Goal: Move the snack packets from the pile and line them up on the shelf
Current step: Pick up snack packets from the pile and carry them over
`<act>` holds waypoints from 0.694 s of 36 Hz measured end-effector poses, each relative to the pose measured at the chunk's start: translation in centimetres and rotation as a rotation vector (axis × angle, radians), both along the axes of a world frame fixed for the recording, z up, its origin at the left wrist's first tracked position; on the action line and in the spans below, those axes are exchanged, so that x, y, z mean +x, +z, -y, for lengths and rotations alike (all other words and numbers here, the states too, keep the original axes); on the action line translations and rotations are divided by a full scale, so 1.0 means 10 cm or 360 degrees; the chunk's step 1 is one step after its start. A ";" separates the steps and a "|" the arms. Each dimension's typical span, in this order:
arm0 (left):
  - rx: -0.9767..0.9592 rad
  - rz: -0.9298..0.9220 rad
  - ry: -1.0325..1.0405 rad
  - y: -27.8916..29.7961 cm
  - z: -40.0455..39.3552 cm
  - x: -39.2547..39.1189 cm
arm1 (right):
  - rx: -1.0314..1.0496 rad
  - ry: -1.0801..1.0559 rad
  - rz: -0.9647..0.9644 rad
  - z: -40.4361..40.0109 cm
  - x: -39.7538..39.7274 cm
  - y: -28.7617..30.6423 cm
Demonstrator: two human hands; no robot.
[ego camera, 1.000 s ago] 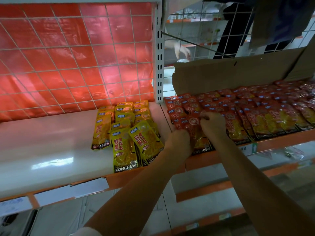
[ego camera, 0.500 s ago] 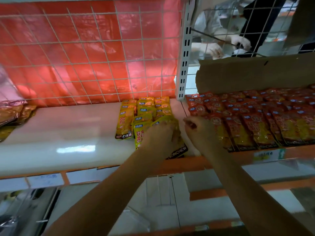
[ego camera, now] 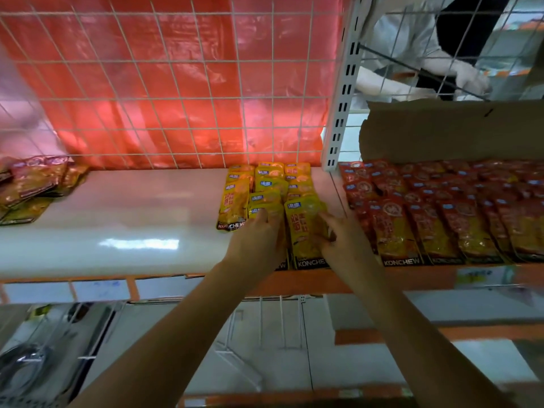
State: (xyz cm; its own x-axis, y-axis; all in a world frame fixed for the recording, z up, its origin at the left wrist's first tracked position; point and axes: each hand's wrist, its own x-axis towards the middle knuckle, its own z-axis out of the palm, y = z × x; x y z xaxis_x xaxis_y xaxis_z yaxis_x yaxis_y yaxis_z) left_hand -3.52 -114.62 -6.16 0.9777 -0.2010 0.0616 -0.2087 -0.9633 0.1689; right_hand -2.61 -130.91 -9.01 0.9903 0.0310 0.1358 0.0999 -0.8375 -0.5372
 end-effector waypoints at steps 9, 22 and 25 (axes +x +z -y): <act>-0.0042 0.0140 0.0124 0.10 -0.52 0.02 | -0.0209 0.0076 0.0077 -0.53 -0.02 0.38; 0.0014 0.0235 0.0496 0.08 -2.53 -0.21 | -0.0225 0.0490 0.0028 -2.58 0.19 0.30; 0.0048 0.0211 0.0608 0.04 -3.13 -0.26 | -0.0178 0.0589 -0.0071 -3.17 0.22 0.25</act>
